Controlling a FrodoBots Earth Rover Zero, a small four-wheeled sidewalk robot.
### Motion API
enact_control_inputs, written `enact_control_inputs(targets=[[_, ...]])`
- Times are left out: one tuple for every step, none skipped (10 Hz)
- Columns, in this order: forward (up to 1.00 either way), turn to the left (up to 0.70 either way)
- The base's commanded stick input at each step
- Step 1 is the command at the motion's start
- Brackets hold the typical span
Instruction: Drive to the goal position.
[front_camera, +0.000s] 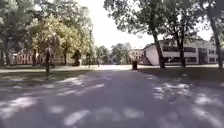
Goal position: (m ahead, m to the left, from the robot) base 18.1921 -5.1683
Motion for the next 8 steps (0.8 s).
enact_control_inputs(targets=[[0.85,0.0],[0.85,0.0],[0.85,0.0],[0.85,0.0],[0.85,0.0],[0.85,0.0],[0.85,0.0],[0.85,0.0]])
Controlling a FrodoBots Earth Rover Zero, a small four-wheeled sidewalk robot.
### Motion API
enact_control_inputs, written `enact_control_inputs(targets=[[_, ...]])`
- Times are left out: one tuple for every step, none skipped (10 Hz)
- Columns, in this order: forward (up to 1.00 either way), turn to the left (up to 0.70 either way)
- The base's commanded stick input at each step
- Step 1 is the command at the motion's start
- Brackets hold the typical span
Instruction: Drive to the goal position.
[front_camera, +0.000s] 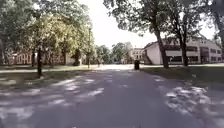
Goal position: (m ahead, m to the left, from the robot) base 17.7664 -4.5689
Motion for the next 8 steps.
enact_control_inputs(targets=[[0.85,0.0],[0.85,0.0],[0.85,0.0],[0.85,0.0],[0.85,0.0],[0.85,0.0],[0.85,0.0],[0.85,0.0]])
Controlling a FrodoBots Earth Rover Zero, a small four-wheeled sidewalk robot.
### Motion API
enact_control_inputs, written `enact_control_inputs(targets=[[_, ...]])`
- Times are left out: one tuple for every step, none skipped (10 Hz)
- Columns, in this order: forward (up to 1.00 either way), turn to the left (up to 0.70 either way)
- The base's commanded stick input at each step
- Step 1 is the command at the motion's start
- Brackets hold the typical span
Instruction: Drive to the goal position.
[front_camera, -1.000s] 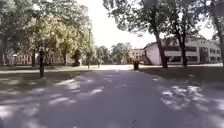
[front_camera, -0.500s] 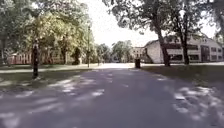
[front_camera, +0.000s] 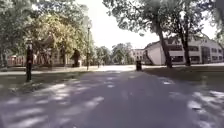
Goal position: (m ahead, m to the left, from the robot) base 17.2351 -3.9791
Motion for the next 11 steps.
enact_control_inputs(targets=[[0.85,0.0],[0.85,0.0],[0.85,0.0],[0.85,0.0],[0.85,0.0],[0.85,0.0],[0.85,0.0],[0.85,0.0],[0.85,0.0],[0.85,0.0],[0.85,0.0]])
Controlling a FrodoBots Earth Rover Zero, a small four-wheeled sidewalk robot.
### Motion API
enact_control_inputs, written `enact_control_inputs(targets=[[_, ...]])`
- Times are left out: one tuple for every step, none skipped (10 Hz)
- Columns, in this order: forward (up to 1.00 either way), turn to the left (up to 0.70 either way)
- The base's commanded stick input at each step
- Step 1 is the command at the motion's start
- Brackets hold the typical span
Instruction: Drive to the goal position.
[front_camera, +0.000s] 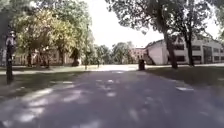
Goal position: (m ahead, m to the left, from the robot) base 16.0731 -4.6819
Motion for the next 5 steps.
enact_control_inputs(targets=[[0.85,0.0],[0.85,0.0],[0.85,0.0],[0.85,0.0],[0.85,0.0]])
